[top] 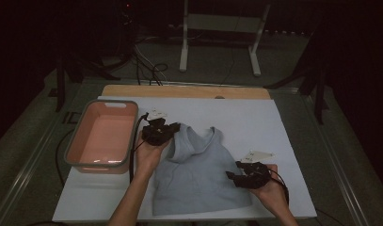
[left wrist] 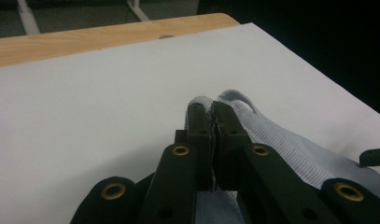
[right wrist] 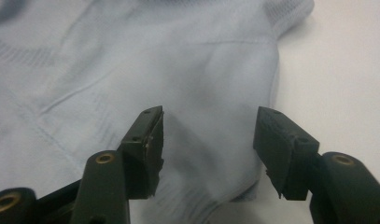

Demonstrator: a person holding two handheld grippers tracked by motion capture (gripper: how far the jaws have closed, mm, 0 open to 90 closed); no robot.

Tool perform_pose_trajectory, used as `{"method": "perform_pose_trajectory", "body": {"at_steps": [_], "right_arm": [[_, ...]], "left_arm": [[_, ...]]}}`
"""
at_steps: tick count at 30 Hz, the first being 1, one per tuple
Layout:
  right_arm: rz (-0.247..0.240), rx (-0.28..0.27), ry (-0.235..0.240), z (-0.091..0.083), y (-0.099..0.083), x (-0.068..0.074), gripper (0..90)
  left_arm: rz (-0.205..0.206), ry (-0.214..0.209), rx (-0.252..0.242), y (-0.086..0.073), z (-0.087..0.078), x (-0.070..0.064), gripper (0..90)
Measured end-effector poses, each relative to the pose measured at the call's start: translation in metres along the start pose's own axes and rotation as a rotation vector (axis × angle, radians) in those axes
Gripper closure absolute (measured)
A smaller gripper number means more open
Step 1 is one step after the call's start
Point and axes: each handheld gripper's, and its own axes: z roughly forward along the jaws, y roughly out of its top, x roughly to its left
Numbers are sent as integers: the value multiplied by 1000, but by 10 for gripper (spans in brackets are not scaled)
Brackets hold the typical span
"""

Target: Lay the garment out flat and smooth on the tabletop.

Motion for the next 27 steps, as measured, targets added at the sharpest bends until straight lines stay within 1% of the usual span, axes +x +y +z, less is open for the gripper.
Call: {"method": "perform_pose_trajectory", "body": {"at_steps": [2, 6, 9, 12, 14, 15, 17, 18, 19, 20, 21, 22, 23, 24, 25, 26, 27], "right_arm": [[5, 3, 1, 1, -1, -1, 426], [17, 34, -2, 6, -2, -3, 410], [27, 55, -11, 8, -5, -4, 365], [33, 91, -32, 9, -8, -4, 330], [35, 112, -45, 10, -12, -4, 324], [41, 122, -45, 11, -13, -4, 329], [59, 137, -31, 11, -16, -5, 379], [67, 140, -18, 11, -16, -6, 424], [78, 143, -3, 11, -16, -6, 481], [79, 147, 7, 10, -15, -6, 575], [65, 153, 2, 10, -15, -5, 639], [67, 161, 4, 10, -15, -4, 698], [59, 167, 9, 10, -14, -4, 743], [60, 170, 7, 10, -14, -3, 775], [60, 170, 7, 10, -14, -3, 775], [55, 181, 9, 9, -14, -3, 802], [56, 182, 9, 9, -14, -3, 807]], "left_arm": [[-1, 6, -3, 1, 0, 1, 877], [-4, 10, -3, 2, 0, 3, 877], [-5, 16, 1, 2, 0, 4, 877], [-12, 29, 3, 2, 0, 7, 877], [-18, 35, 2, 3, 0, 9, 877], [-22, 37, 2, 3, -1, 10, 877], [-24, 43, 2, 4, -1, 12, 877], [-27, 45, 2, 4, -2, 12, 878], [-29, 47, 1, 4, -2, 13, 877], [-31, 50, 0, 5, -2, 14, 877], [-33, 53, -1, 5, -2, 15, 878], [-35, 55, 0, 6, -2, 16, 878], [-36, 60, -1, 7, -2, 16, 878], [-35, 63, 1, 8, -3, 17, 879], [-35, 63, 1, 8, -3, 17, 879], [-37, 72, -2, 10, -4, 19, 879], [-37, 76, -3, 12, -5, 21, 879]]}}
